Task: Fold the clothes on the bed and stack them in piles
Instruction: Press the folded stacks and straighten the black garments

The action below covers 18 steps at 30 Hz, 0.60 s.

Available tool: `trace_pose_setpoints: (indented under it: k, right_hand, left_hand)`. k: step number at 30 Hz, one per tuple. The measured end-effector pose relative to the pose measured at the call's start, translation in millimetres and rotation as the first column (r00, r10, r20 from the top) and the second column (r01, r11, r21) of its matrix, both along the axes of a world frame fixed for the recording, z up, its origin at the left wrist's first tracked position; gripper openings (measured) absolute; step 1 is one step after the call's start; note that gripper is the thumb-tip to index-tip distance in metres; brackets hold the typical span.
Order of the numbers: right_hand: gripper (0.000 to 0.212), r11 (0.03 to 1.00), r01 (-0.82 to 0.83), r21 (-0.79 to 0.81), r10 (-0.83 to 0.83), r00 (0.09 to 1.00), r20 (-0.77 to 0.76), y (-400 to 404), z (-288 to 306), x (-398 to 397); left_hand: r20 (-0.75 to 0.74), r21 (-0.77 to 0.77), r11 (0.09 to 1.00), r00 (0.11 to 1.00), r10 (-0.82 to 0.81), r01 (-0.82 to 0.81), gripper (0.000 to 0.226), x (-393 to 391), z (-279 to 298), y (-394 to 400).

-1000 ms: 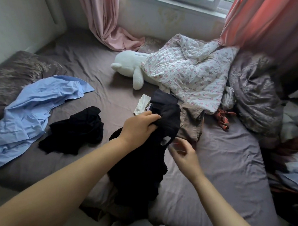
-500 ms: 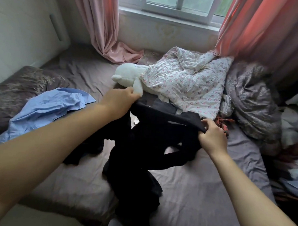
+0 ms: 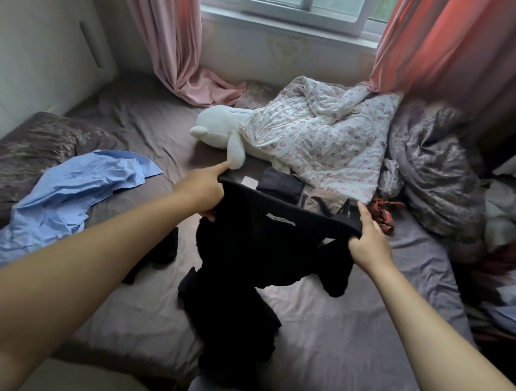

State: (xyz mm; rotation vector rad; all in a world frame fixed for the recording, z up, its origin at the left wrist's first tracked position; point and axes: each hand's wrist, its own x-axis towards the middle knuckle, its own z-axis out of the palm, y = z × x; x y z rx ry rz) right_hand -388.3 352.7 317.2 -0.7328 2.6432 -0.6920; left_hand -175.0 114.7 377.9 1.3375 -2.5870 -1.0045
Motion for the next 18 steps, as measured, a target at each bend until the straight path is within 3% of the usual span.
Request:
trace_pose_setpoints:
  k: [2, 5, 7, 9, 10, 12, 14, 16, 18]
  right_hand:
    - [0.060, 0.989, 0.019, -0.145, 0.002, 0.990, 0.142, -11.6, 12.4, -1.1]
    - [0.036, 0.882, 0.264, -0.391, -0.080, 0.900, 0.429, -22.9, 35.7, -1.6]
    - [0.027, 0.803, 0.344, -0.486, -0.029, 0.838, 0.545, -27.4, 56.9, -4.3]
    - [0.014, 0.768, 0.311, -0.560, 0.122, 0.787, 0.605, -28.8, 76.4, -8.4]
    - [0.017, 0.767, 0.259, -0.587, 0.198, 0.775, 0.601, -29.1, 84.1, -10.2]
    - [0.038, 0.822, 0.034, -0.568, 0.286, 0.838, 0.464, -29.0, 99.9, -12.1]
    - [0.047, 0.871, -0.193, -0.452, 0.309, 0.930, 0.199, -32.1, 109.2, -10.8]
    - [0.042, 0.883, -0.235, -0.407, 0.259, 0.966, 0.004, -36.3, 116.9, -8.1]
    - [0.032, 0.878, -0.206, -0.432, 0.181, 0.979, -0.099, -38.7, 123.6, -8.5]
  left_hand:
    - [-0.139, 0.237, 0.967, 0.982, 0.130, -0.094, 0.061, -3.0, -4.8, -0.3]
    - [-0.240, 0.453, 0.887, 0.946, 0.219, -0.091, 0.031, -4.7, -0.8, -3.9]
    - [-0.324, 0.452, 0.892, 0.930, 0.176, -0.011, 0.020, -4.3, 8.8, -6.3]
    - [-0.342, 0.298, 0.951, 0.939, 0.030, 0.078, 0.031, -3.9, 20.9, -7.5]
    - [-0.320, 0.181, 0.977, 0.946, -0.054, 0.117, 0.037, -5.3, 25.0, -7.2]
    - [-0.280, -0.074, 0.984, 0.944, -0.175, 0.161, 0.035, -11.3, 29.6, -6.1]
    - [-0.321, -0.236, 0.967, 0.931, -0.172, 0.097, 0.027, -16.0, 34.9, -5.8]
    - [-0.404, -0.282, 0.959, 0.907, -0.119, 0.001, 0.030, -17.4, 43.8, -6.9]
    - [-0.459, -0.350, 0.933, 0.883, -0.096, -0.080, 0.030, -17.0, 54.2, -7.5]
